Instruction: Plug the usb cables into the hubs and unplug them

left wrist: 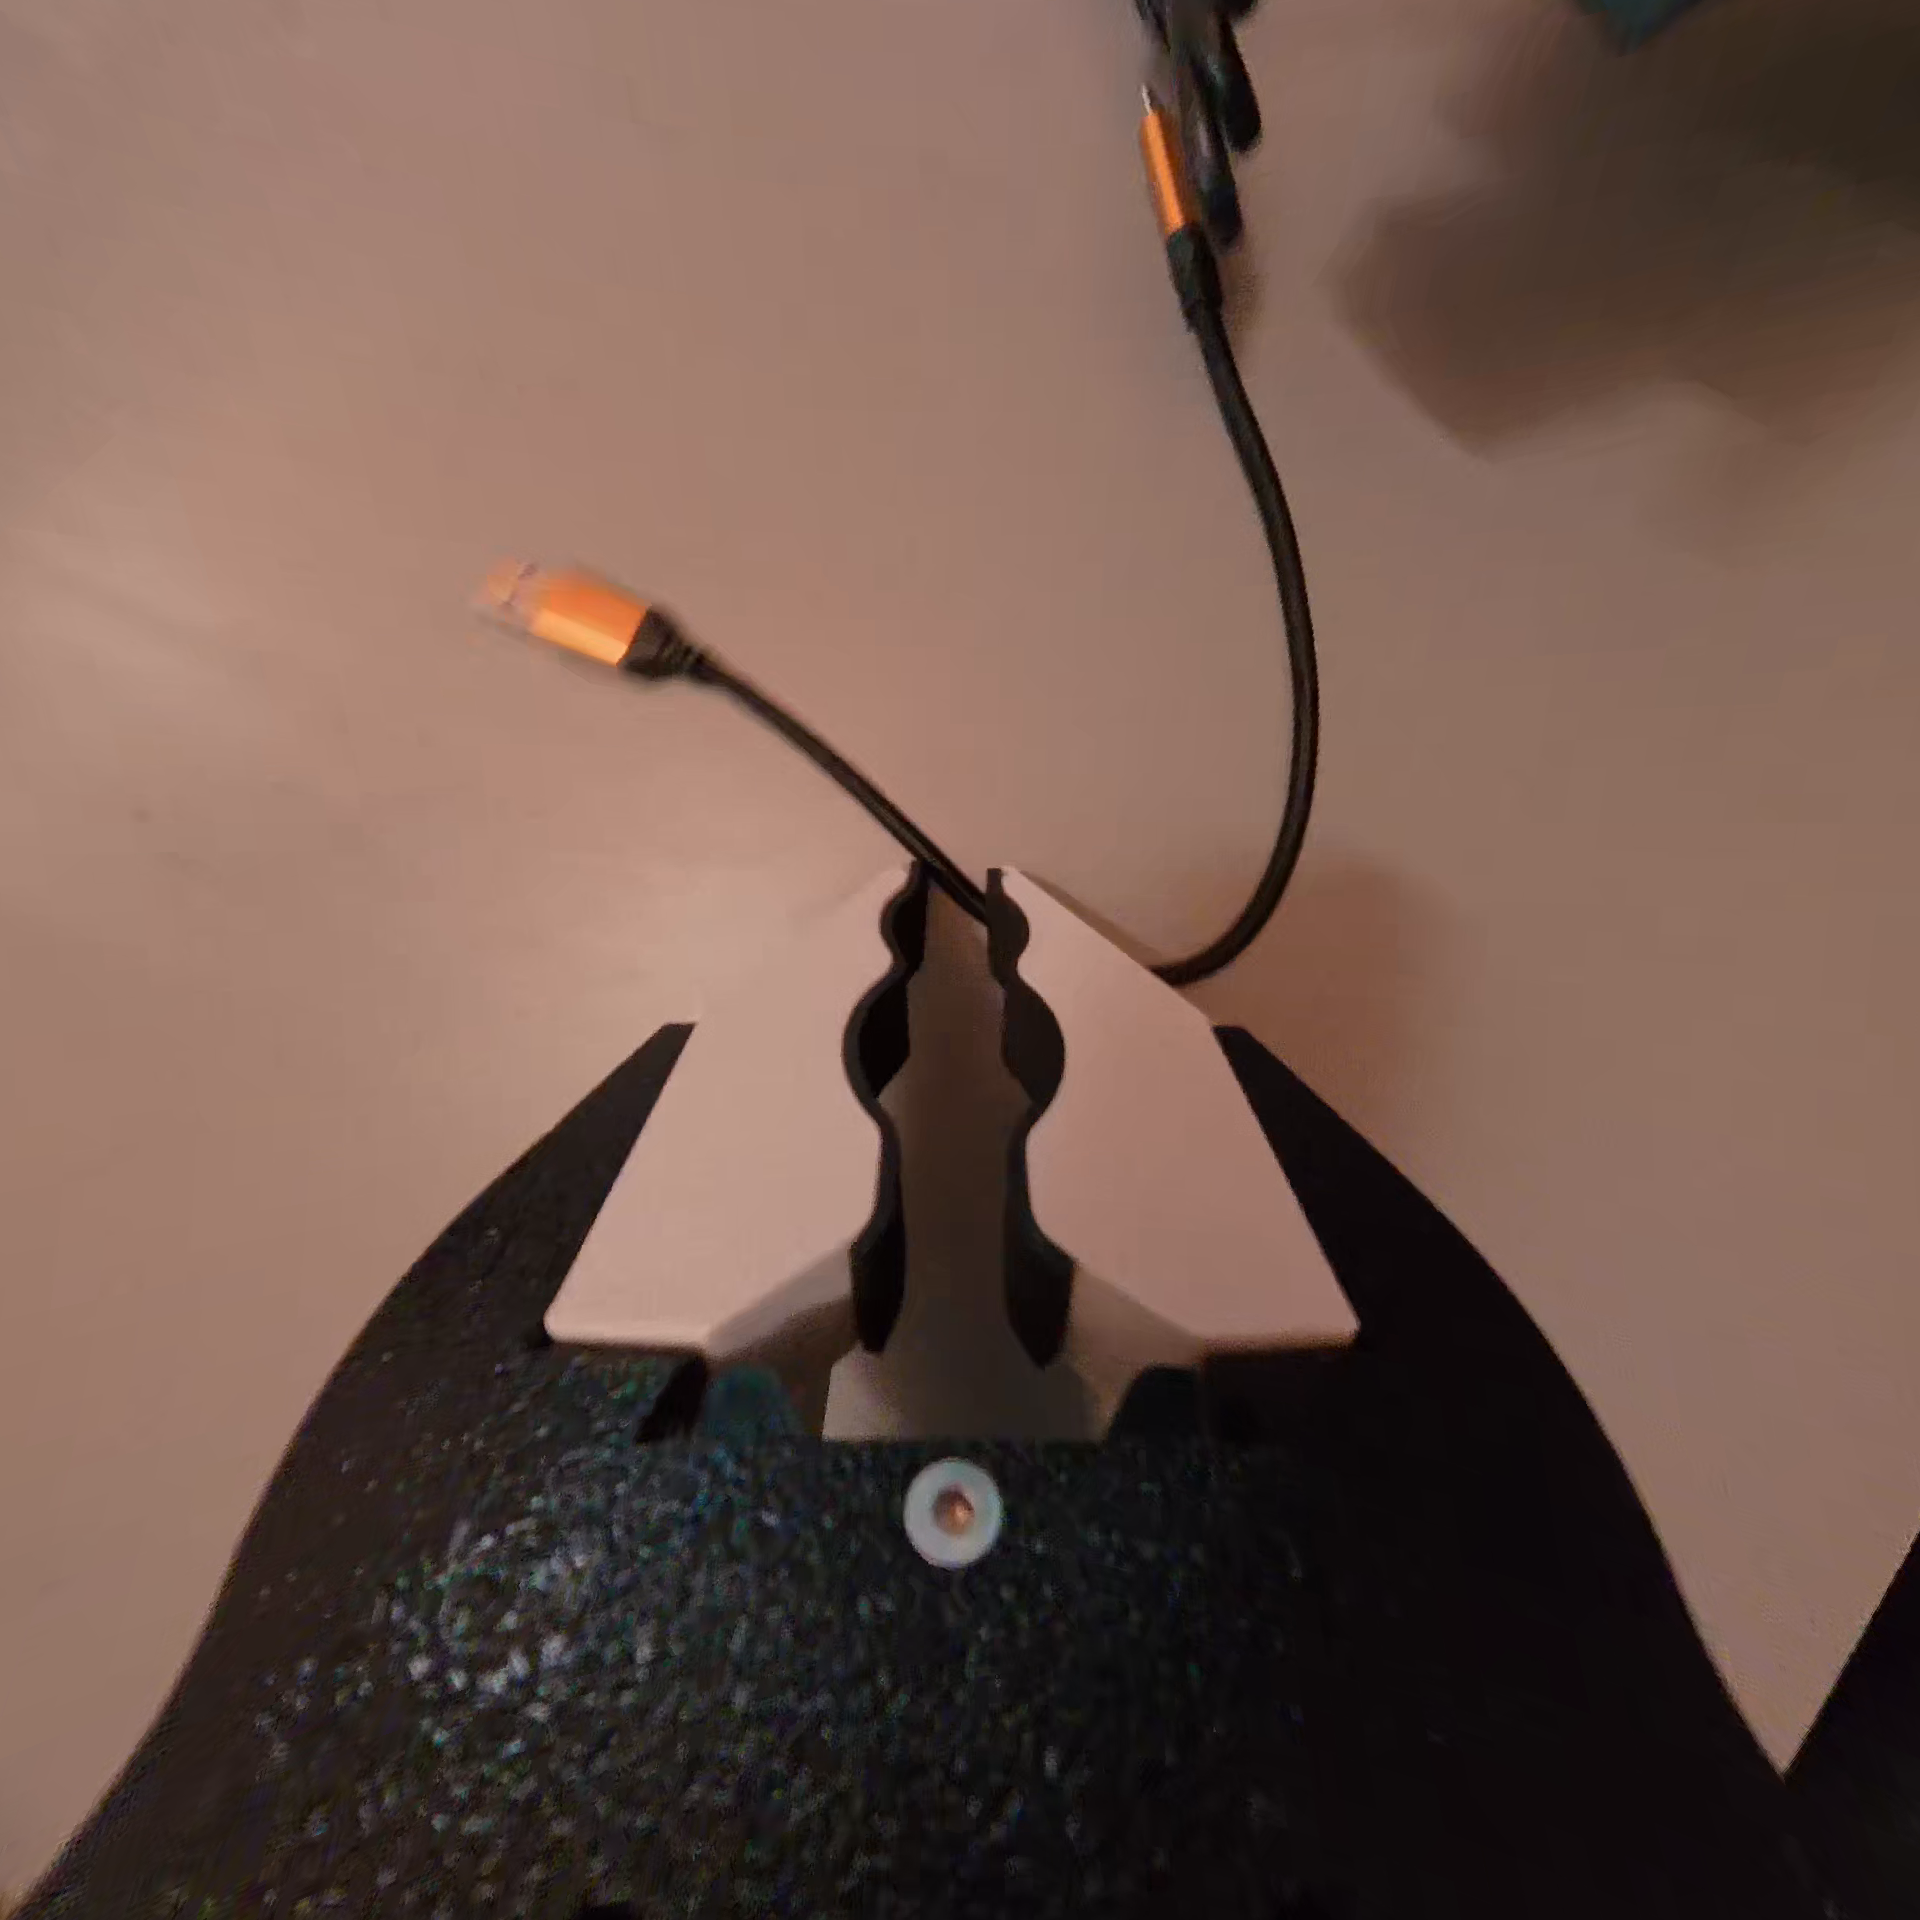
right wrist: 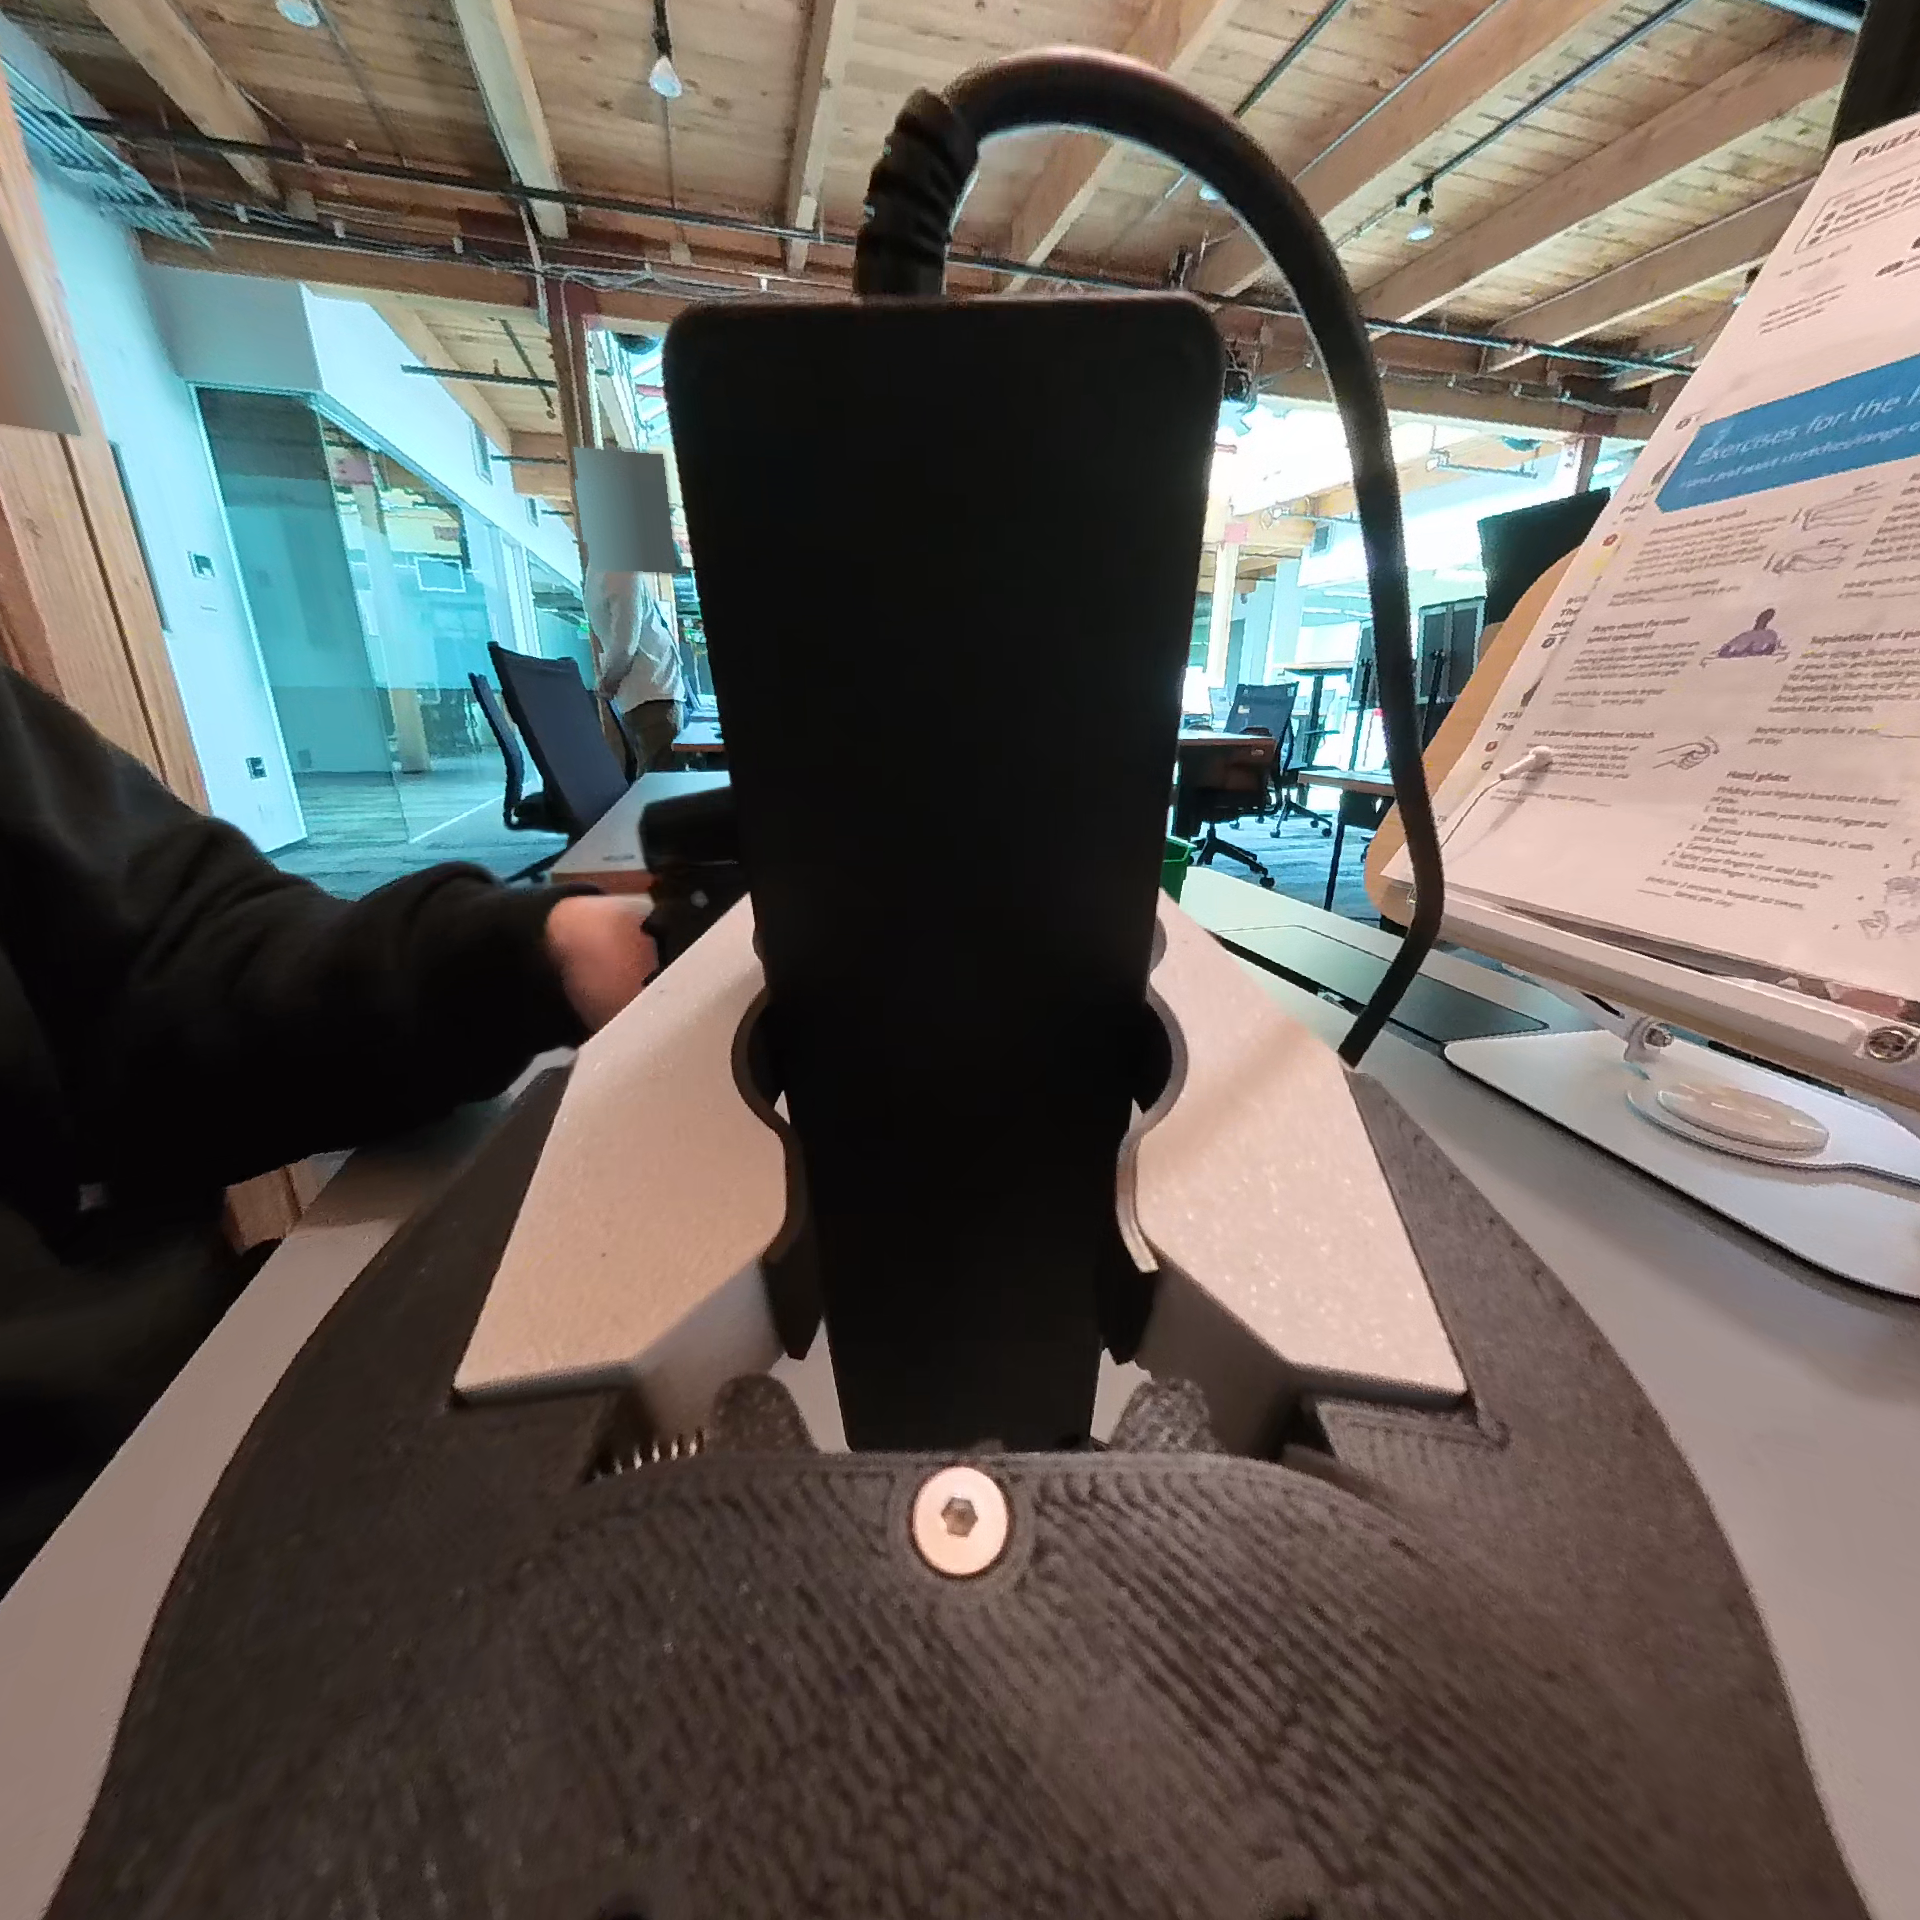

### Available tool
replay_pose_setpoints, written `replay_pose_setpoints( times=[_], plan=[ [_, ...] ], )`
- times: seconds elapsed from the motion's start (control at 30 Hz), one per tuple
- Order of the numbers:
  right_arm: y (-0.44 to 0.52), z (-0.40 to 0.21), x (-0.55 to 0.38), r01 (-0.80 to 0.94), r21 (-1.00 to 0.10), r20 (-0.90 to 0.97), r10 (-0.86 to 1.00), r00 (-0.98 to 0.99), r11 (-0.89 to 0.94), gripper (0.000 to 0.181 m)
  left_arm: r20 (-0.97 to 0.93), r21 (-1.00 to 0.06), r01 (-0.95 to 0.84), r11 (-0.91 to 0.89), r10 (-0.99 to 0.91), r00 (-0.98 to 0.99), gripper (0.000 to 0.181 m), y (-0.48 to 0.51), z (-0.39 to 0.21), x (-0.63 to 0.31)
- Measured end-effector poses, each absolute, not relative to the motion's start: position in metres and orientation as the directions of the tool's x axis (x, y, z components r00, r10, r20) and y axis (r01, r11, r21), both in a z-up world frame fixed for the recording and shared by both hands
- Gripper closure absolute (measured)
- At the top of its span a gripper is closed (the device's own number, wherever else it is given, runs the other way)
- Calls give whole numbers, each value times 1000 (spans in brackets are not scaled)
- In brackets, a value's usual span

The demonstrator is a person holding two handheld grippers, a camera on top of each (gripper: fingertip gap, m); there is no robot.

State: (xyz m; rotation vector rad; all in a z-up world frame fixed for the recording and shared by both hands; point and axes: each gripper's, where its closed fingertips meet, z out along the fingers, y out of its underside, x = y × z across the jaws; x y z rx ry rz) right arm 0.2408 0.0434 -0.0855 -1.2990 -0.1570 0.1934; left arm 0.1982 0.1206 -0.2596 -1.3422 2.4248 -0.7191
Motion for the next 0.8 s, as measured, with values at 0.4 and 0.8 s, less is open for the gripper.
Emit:
replay_pose_setpoints(
  times=[0.4, 0.8],
  plan=[
    [44, -85, 240, -48, -966, 13, 233, 972, 254, 119, -107, -421, -470, 776, -557, -824, 173, 184, -255, 181],
    [48, -91, 238, -31, -974, 21, 229, 973, 223, 119, -168, -634, -360, 685, -575, -800, 157, 121, -254, 207]
  ],
)
